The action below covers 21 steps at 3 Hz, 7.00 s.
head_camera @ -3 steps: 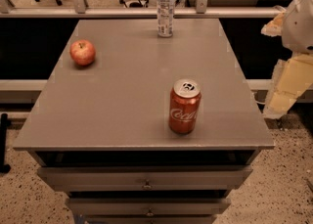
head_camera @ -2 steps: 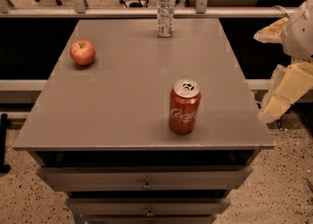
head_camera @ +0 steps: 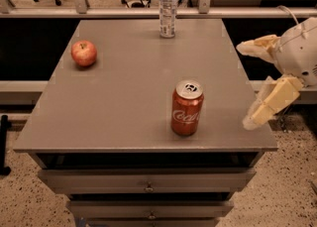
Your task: Move coke can near blue plastic bottle
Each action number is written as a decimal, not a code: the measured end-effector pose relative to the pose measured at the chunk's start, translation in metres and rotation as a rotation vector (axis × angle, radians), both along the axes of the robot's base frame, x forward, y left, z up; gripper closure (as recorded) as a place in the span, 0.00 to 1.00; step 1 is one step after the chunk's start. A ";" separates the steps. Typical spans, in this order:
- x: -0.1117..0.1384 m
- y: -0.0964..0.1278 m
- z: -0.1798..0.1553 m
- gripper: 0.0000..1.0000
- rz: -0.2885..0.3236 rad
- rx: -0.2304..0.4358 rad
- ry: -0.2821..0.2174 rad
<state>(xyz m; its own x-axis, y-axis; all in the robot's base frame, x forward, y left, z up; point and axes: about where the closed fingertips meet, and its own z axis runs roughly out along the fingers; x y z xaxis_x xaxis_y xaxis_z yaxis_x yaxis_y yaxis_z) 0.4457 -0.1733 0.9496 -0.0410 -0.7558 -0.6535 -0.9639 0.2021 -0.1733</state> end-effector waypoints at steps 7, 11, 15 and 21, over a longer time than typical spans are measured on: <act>0.057 0.057 -0.032 0.90 0.013 0.474 -0.027; 0.088 0.020 -0.011 1.00 -0.030 0.476 -0.160; 0.351 -0.049 0.051 1.00 -0.324 0.544 -0.389; 0.404 0.038 -0.018 0.82 -0.333 0.576 -0.157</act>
Offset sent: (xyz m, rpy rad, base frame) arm 0.0282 0.0704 -0.0555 0.4659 0.0470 0.1113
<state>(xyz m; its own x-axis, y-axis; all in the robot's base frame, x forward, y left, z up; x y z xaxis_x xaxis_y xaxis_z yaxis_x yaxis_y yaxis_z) 0.8502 -0.1354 0.9313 -0.0832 -0.2488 -0.9650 -0.8064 0.5857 -0.0815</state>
